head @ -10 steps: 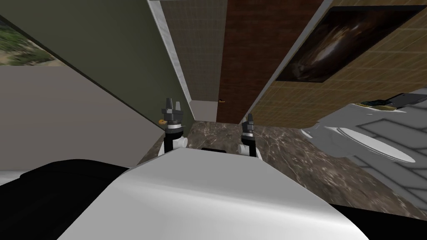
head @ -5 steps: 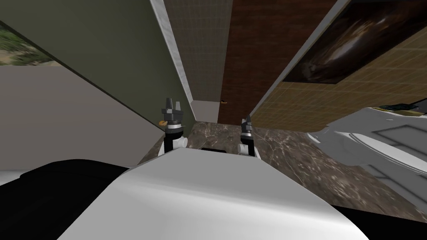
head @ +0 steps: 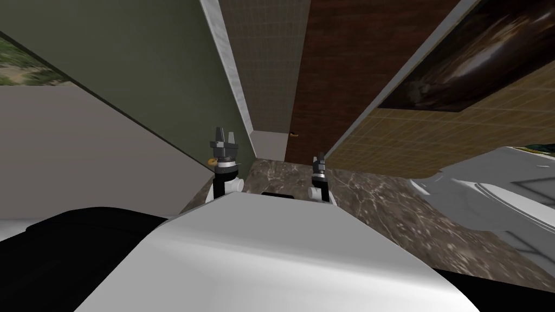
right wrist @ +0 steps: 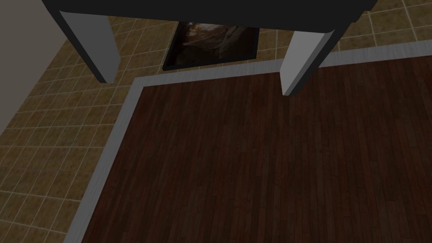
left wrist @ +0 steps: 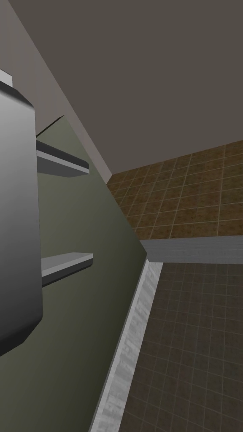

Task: Pull the door open

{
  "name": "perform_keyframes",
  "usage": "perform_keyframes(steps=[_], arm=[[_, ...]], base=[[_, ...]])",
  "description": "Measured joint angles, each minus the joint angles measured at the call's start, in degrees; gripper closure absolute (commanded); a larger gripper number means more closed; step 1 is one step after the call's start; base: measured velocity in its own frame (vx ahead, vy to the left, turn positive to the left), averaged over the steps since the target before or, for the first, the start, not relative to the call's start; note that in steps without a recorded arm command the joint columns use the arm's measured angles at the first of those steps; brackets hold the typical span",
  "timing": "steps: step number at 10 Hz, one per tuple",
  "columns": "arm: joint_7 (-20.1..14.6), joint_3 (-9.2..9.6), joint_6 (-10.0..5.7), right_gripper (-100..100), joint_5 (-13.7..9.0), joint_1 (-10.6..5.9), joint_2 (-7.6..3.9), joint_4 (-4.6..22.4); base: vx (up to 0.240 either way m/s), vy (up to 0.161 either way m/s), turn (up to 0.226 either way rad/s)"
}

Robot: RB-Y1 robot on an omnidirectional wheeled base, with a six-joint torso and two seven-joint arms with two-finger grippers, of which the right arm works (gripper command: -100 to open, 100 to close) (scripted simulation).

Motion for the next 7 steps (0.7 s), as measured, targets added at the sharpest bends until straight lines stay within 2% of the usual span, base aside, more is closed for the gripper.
perform_keyframes(steps=[4, 7], arm=[[0.2, -0.41, -1.32, -100, -1.9, -2.37, -0.39, 6.0], [0.2, -0.84, -2.47, -100, -3.5, -3.86, -1.12, 10.5]], base=[[0.103, 0.014, 0.076], [0.1, 0.015, 0.079]])
